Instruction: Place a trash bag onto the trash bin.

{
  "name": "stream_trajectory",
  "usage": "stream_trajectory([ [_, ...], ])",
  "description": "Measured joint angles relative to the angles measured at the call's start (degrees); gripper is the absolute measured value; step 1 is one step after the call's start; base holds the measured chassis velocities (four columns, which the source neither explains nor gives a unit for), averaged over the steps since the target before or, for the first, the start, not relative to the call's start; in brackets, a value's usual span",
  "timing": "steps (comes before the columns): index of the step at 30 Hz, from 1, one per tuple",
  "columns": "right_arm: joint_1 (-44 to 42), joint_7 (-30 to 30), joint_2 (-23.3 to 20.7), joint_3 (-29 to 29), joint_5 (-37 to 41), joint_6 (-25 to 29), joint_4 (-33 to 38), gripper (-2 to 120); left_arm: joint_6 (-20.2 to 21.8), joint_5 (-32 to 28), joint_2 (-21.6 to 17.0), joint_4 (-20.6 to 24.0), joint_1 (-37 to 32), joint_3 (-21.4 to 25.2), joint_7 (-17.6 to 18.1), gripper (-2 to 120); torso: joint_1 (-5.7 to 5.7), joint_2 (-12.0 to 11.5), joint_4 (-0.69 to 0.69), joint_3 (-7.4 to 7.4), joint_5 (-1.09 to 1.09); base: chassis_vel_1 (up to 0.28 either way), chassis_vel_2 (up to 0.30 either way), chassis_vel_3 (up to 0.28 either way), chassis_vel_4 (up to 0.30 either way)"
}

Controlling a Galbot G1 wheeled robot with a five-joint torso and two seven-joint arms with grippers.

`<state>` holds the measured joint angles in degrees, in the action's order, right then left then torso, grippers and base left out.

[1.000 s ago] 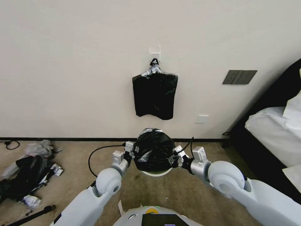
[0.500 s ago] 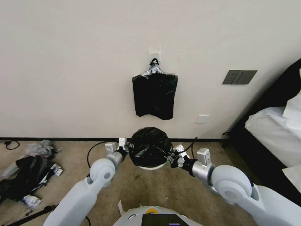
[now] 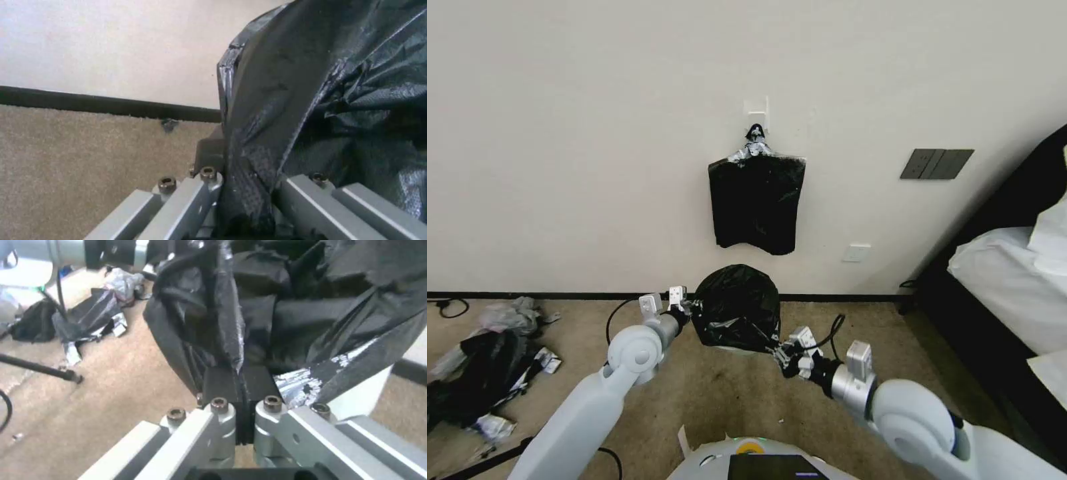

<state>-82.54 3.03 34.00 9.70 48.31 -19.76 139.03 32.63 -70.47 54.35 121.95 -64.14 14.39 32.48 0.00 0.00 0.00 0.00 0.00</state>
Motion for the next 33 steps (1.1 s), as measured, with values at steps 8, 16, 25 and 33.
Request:
stream_trajectory([
  [8, -0.87, -5.45, 0.82, -4.94, -18.03, 13.99, -7.19, 0, 1.47, -3.48, -0.62, 0.93, 0.79, 0.88, 1.93, 1, 0.00, 0.00, 0.01, 0.00, 0.01, 0.000, 0.000, 0.000, 0.000],
  [16, -0.19, -9.97, 1.98, -8.68, -36.00, 28.40, -13.38, 0, 2.45, -5.38, -0.45, 1.86, 1.04, 0.75, 4.03, 1, 0.00, 0.00, 0.01, 0.00, 0.01, 0.000, 0.000, 0.000, 0.000],
  [25, 3.11, -9.79, 4.34, -8.78, -57.05, 42.39, -23.06, 0, 2.96, -7.14, 0.21, 2.75, 1.61, -0.24, 6.39, 1, 0.00, 0.00, 0.00, 0.00, 0.00, 0.000, 0.000, 0.000, 0.000],
  [33, 6.05, -8.25, 7.41, -8.29, -70.35, 46.77, -29.53, 0, 3.40, -8.89, 0.66, 4.02, 1.50, -0.74, 8.59, 1, 0.00, 0.00, 0.00, 0.00, 0.00, 0.000, 0.000, 0.000, 0.000],
])
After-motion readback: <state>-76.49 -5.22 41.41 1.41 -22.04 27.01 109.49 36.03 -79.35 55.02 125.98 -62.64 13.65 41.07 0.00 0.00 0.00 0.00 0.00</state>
